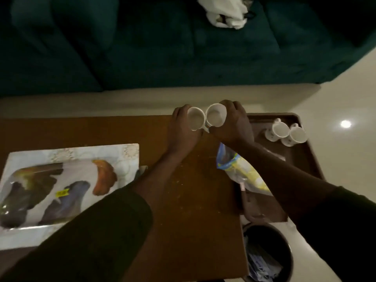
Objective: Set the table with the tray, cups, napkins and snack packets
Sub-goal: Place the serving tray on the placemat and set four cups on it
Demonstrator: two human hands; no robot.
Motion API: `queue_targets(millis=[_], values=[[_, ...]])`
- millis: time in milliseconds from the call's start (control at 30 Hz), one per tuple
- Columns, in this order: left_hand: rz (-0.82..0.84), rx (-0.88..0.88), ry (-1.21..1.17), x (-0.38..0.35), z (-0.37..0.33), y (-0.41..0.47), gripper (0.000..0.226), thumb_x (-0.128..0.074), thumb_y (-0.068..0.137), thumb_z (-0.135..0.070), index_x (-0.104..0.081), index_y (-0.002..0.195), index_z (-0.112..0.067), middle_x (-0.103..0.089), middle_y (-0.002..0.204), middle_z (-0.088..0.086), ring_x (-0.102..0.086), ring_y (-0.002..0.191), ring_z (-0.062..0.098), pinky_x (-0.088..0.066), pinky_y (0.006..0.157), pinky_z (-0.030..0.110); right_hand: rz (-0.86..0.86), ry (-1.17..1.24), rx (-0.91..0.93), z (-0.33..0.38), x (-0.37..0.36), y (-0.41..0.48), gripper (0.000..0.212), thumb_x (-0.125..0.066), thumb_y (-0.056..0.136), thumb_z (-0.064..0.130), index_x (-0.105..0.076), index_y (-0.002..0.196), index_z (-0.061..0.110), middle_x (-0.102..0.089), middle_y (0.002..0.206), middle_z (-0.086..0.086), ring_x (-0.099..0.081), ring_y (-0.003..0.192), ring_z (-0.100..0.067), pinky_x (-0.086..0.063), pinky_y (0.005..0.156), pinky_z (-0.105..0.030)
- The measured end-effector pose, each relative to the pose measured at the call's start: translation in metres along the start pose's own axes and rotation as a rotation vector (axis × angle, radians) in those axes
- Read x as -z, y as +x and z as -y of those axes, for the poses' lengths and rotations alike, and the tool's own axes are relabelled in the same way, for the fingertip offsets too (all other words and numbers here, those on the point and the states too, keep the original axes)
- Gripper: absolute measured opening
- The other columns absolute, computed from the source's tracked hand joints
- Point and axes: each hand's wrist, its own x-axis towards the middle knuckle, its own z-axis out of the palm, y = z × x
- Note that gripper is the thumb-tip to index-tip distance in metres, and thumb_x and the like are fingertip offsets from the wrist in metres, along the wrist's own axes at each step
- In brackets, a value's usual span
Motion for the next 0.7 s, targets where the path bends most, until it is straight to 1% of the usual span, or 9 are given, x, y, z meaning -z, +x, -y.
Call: queue_targets(millis=[100,167,267,333,400,500,567,633,700], values=[[-0.055,0.047,0.022,0.055,0.043,-0.009,0.059,-0.082,0.072,-0.026,-0.057,0.123,-0.011,-0.062,0.125,0.006,-0.057,0.113,0.021,-0.047,0.093,0.027,0.041,-0.024,0.085,0.058,-0.038,0.002,0.063,-0.080,0.068,0.035,-0.053,0.120,0.013,-0.057,0.120,-0.007,-0.053,0.110,-0.026,-0.042,0.077,-0.031],[-0.071,0.069,0.025,0.095,0.075,-0.021,0.059,-0.082,0.073,-0.030,-0.055,0.123,-0.014,-0.062,0.124,0.004,-0.059,0.111,0.020,-0.051,0.096,0.033,0.076,-0.032,0.124,0.098,-0.067,-0.002,0.065,-0.081,0.068,0.036,-0.052,0.122,0.016,-0.057,0.123,-0.006,-0.055,0.110,-0.024,-0.043,0.077,-0.030],[-0.124,0.141,0.007,0.154,0.123,-0.042,0.057,-0.081,0.071,-0.033,-0.054,0.121,-0.024,-0.062,0.119,-0.003,-0.060,0.107,0.018,-0.055,0.087,0.040,0.154,-0.032,0.161,0.156,-0.110,-0.014,0.070,-0.083,0.066,0.037,-0.052,0.126,0.018,-0.058,0.128,-0.004,-0.057,0.112,-0.023,-0.050,0.082,-0.036],[-0.180,0.189,0.040,0.197,0.156,-0.059,0.058,-0.082,0.068,-0.033,-0.054,0.119,-0.026,-0.063,0.118,-0.004,-0.061,0.105,0.017,-0.054,0.082,0.035,0.227,-0.050,0.195,0.193,-0.138,-0.025,0.072,-0.084,0.065,0.031,-0.051,0.128,0.018,-0.058,0.130,-0.004,-0.058,0.113,-0.024,-0.052,0.084,-0.037],[-0.235,0.209,0.116,0.239,0.193,-0.081,0.057,-0.083,0.066,-0.029,-0.057,0.116,-0.023,-0.065,0.114,-0.003,-0.063,0.101,0.016,-0.051,0.077,0.029,0.313,-0.076,0.246,0.232,-0.170,-0.038,0.073,-0.084,0.063,0.026,-0.051,0.128,0.019,-0.058,0.128,-0.003,-0.059,0.111,-0.024,-0.054,0.082,-0.035],[-0.257,0.274,0.185,0.291,0.247,-0.117,0.054,-0.083,0.064,-0.021,-0.059,0.112,-0.015,-0.069,0.108,0.005,-0.065,0.099,0.023,-0.049,0.080,0.028,0.430,-0.108,0.315,0.283,-0.217,-0.063,0.075,-0.084,0.061,0.028,-0.052,0.127,0.021,-0.058,0.126,-0.001,-0.058,0.112,-0.021,-0.056,0.083,-0.036],[-0.245,0.312,0.221,0.307,0.269,-0.136,0.055,-0.084,0.063,-0.020,-0.059,0.112,-0.014,-0.070,0.107,0.006,-0.066,0.100,0.027,-0.046,0.078,0.028,0.490,-0.112,0.329,0.298,-0.237,-0.077,0.075,-0.082,0.062,0.029,-0.051,0.129,0.021,-0.057,0.127,-0.001,-0.056,0.115,-0.022,-0.054,0.084,-0.035],[-0.242,0.348,0.213,0.322,0.292,-0.152,0.056,-0.085,0.062,-0.017,-0.060,0.112,-0.015,-0.070,0.107,0.004,-0.066,0.100,0.025,-0.042,0.077,0.026,0.523,-0.130,0.362,0.310,-0.259,-0.090,0.072,-0.078,0.064,0.032,-0.050,0.129,0.021,-0.058,0.125,-0.001,-0.054,0.115,-0.022,-0.049,0.081,-0.034],[-0.221,0.397,0.200,0.333,0.311,-0.163,0.055,-0.084,0.063,-0.016,-0.061,0.113,-0.015,-0.069,0.109,0.004,-0.065,0.101,0.024,-0.041,0.076,0.025,0.547,-0.158,0.376,0.320,-0.276,-0.101,0.069,-0.075,0.065,0.035,-0.050,0.127,0.021,-0.059,0.122,0.000,-0.054,0.113,-0.023,-0.050,0.082,-0.035]])
